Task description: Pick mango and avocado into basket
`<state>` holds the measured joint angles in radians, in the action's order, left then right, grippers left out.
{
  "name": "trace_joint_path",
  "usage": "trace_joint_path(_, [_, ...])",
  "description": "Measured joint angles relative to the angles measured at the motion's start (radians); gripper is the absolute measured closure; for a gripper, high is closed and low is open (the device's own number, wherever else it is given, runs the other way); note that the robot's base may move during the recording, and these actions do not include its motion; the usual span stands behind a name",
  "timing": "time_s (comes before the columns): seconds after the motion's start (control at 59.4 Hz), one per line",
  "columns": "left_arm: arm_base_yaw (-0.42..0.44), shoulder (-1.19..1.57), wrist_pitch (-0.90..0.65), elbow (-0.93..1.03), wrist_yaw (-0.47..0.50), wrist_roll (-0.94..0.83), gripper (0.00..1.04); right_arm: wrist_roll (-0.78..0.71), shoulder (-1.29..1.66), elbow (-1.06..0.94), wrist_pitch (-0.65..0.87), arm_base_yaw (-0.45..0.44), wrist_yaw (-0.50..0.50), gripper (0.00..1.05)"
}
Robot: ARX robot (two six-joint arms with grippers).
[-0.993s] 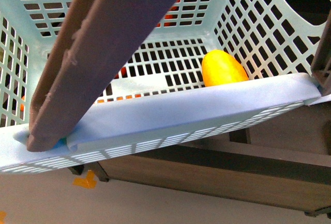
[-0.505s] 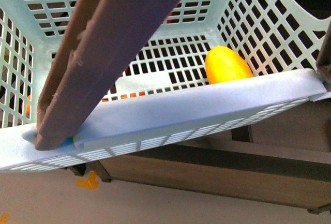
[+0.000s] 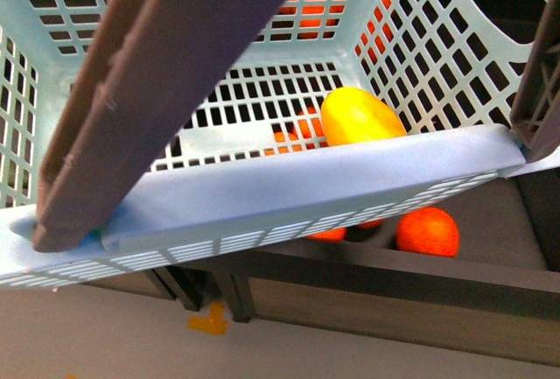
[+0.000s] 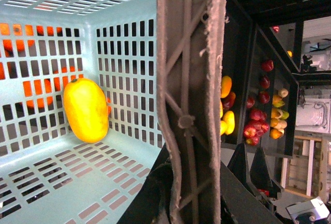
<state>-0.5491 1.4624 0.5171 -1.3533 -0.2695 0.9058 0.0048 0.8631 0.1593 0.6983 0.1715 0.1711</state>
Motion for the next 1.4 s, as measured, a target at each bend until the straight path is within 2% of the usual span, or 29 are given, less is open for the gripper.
trace_joint_path(1.397, [0.000, 0.000, 0.000, 0.000, -0.002, 0.001, 0.98, -0.001, 0.000, -0.002, -0.001, -0.001, 0.000, 0.09])
